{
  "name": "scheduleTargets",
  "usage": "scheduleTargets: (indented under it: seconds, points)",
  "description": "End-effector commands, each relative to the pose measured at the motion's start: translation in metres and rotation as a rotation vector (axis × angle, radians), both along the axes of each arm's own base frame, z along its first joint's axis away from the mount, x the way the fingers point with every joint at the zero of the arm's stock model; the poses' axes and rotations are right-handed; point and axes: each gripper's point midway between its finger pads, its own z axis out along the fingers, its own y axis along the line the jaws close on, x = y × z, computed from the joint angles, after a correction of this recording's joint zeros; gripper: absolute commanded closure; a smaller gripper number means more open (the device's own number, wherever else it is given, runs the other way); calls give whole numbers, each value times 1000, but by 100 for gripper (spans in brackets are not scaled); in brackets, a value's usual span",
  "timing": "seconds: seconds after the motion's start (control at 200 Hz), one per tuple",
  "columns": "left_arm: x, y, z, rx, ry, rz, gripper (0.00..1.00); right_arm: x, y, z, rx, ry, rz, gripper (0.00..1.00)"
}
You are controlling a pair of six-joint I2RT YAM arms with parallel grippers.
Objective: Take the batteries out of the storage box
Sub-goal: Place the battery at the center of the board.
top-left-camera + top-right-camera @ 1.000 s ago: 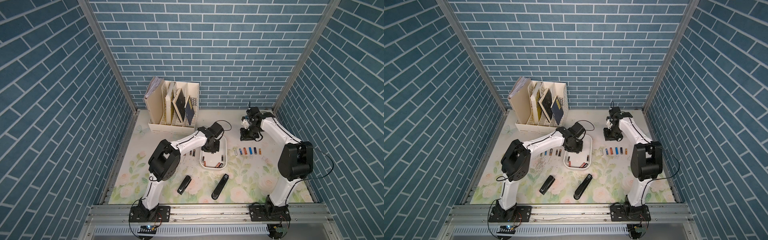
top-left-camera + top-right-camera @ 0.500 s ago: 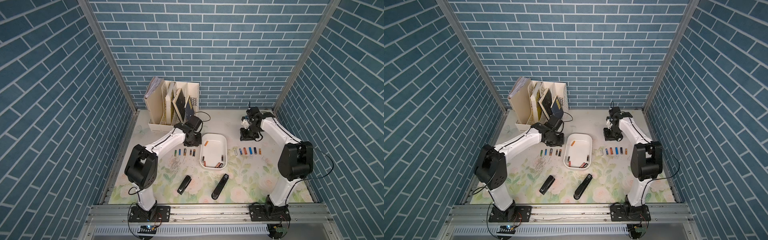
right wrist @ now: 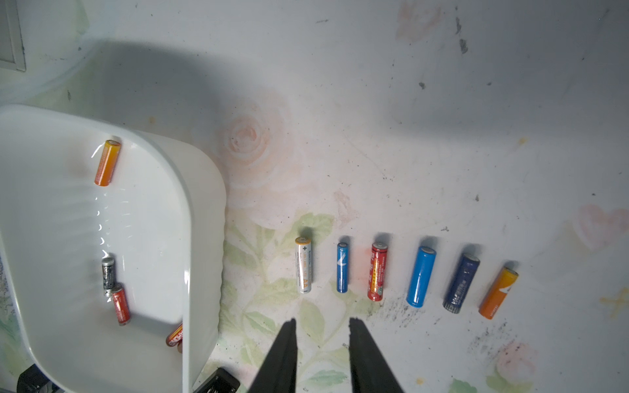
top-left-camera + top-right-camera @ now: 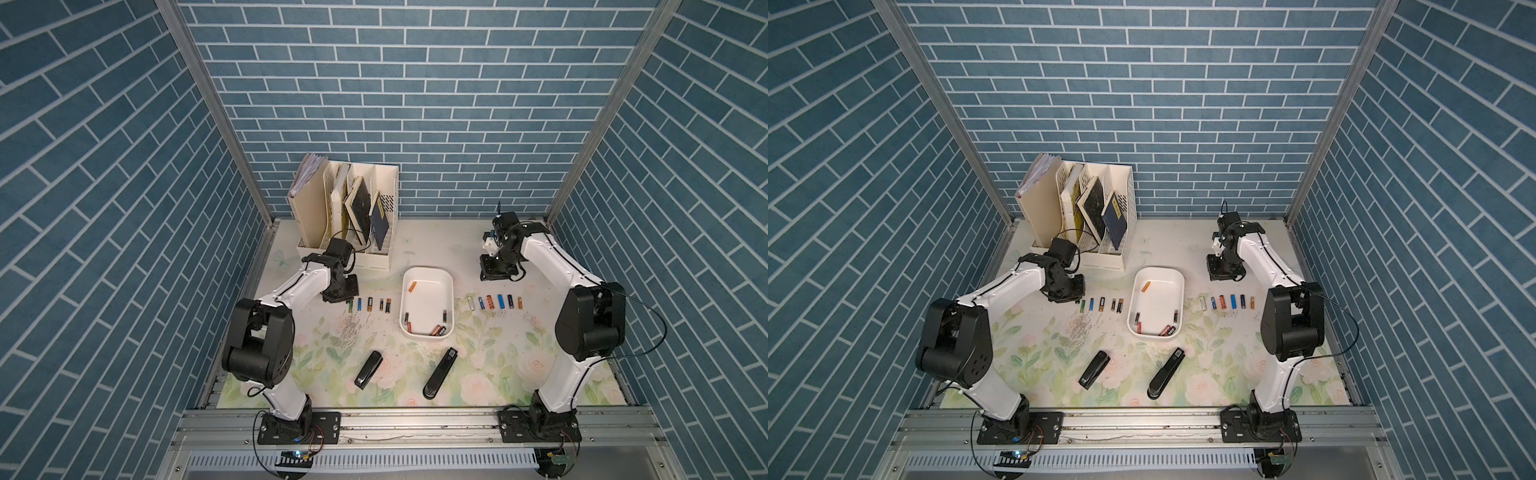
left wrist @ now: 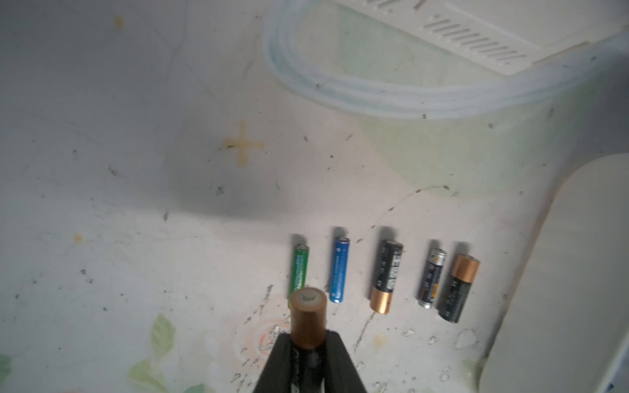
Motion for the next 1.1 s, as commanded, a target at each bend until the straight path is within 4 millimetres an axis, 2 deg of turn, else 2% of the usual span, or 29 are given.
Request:
scheduleTargets:
  seconds: [0.0, 0.15, 0.425, 0.875, 1.095]
  points:
    - [-8, 17, -14, 22, 46, -29, 79, -3, 1, 0, -12, 23, 16, 70]
    - [-9, 28, -28, 37, 82, -40, 79, -4, -1, -1, -19, 28, 11, 70]
    - [-8, 28, -48, 39, 134, -80, 79, -6, -2, -1, -26, 31, -2, 70]
    - [4, 25, -58, 37, 133, -97, 79, -9, -4, -1, -33, 38, -8, 70]
    - [1, 29, -62, 56, 150, -110, 78, -8, -4, -1, -34, 38, -9, 70]
